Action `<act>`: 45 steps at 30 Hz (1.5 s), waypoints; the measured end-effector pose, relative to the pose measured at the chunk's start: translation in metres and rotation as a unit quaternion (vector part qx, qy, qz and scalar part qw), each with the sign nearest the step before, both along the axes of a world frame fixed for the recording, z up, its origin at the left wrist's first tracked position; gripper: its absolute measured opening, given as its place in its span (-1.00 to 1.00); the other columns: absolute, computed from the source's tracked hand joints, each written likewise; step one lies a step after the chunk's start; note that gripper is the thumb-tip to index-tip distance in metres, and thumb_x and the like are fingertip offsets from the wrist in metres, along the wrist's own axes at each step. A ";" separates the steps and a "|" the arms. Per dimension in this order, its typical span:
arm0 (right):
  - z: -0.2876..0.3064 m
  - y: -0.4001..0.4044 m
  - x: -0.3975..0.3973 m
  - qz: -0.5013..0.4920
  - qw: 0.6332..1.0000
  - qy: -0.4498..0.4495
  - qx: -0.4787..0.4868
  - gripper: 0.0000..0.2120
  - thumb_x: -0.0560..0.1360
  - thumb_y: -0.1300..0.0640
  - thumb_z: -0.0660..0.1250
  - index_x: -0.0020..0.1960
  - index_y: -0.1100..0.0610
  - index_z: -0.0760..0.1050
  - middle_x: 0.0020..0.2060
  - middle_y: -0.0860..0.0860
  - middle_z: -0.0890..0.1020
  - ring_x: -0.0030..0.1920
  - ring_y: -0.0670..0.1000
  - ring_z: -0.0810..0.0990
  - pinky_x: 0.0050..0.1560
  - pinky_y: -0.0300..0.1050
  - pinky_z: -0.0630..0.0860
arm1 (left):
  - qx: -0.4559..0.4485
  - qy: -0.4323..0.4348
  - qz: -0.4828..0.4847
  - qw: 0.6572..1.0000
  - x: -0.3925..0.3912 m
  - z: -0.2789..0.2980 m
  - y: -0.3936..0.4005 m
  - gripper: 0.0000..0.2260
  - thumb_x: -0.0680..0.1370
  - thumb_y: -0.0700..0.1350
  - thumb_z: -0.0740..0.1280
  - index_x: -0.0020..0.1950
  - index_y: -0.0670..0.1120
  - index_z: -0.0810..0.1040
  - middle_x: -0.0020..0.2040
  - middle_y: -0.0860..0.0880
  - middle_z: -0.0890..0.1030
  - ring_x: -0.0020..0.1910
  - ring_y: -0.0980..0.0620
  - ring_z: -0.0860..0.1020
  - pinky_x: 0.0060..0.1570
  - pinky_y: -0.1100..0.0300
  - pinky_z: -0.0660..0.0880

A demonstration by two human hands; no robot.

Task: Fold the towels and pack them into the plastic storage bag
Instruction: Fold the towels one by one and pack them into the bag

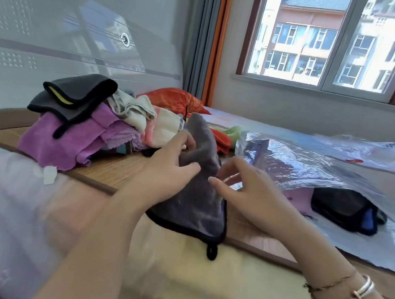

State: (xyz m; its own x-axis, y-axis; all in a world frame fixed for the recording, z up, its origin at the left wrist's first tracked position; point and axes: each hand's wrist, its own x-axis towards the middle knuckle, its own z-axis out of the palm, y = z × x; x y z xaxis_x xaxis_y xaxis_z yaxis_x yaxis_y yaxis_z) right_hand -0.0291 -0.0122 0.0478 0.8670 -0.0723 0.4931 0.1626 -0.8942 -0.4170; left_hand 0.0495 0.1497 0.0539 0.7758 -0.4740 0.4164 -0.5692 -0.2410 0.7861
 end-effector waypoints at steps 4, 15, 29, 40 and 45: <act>0.013 -0.024 -0.026 -0.037 0.987 -0.087 0.133 -0.64 0.38 -0.06 0.47 0.04 0.00 0.38 0.01 -0.05 0.53 0.00 -0.05 0.55 0.01 -0.10 0.52 | -0.012 0.031 -0.082 0.996 -0.030 0.023 -0.008 -0.86 0.50 -0.21 0.23 0.00 0.00 0.40 -0.23 -0.07 0.53 -0.25 0.02 0.49 -0.24 0.14 0.42; -0.001 -0.095 -0.110 0.090 0.892 0.178 0.406 -0.22 0.18 -0.16 0.58 0.33 -0.04 0.43 0.21 -0.01 0.60 0.22 0.00 0.58 0.18 -0.04 0.49 | 0.018 0.273 -0.357 0.893 -0.064 0.000 -0.064 -0.69 0.28 -0.25 0.28 0.00 -0.07 0.45 -0.05 -0.17 0.50 -0.03 -0.12 0.48 0.04 -0.03 0.38; -0.023 -0.145 -0.133 -0.129 0.728 0.044 0.672 -0.79 0.49 0.11 0.31 0.01 0.25 0.55 -0.25 0.19 0.65 -0.29 0.12 0.65 -0.21 -0.03 0.62 | 0.131 -0.222 0.026 0.966 -0.063 -0.037 -0.144 -0.77 0.47 -0.16 0.36 -0.02 0.18 0.61 0.49 0.18 0.10 0.37 -0.05 0.09 0.26 0.10 0.05; -0.023 -0.138 -0.031 0.016 0.639 -0.081 0.765 -0.78 0.57 0.12 0.21 -0.07 0.22 0.57 -0.32 0.09 0.66 -0.33 0.02 0.66 -0.28 -0.19 0.61 | 0.037 -0.121 -0.042 0.991 -0.042 -0.028 -0.145 -0.33 0.41 -0.32 0.11 0.33 0.34 0.36 0.31 0.24 0.49 0.26 0.04 0.49 0.18 0.00 0.49; -0.043 -0.158 -0.001 0.002 0.671 -0.124 0.731 -0.76 0.58 0.22 0.22 0.24 0.18 0.48 -0.05 0.14 0.66 -0.12 0.08 0.67 -0.11 -0.05 0.63 | 0.046 -0.137 -0.027 0.989 -0.038 -0.025 -0.146 -0.33 0.43 -0.33 0.12 0.34 0.35 0.35 0.24 0.10 0.57 0.14 -0.05 0.55 0.03 -0.03 0.54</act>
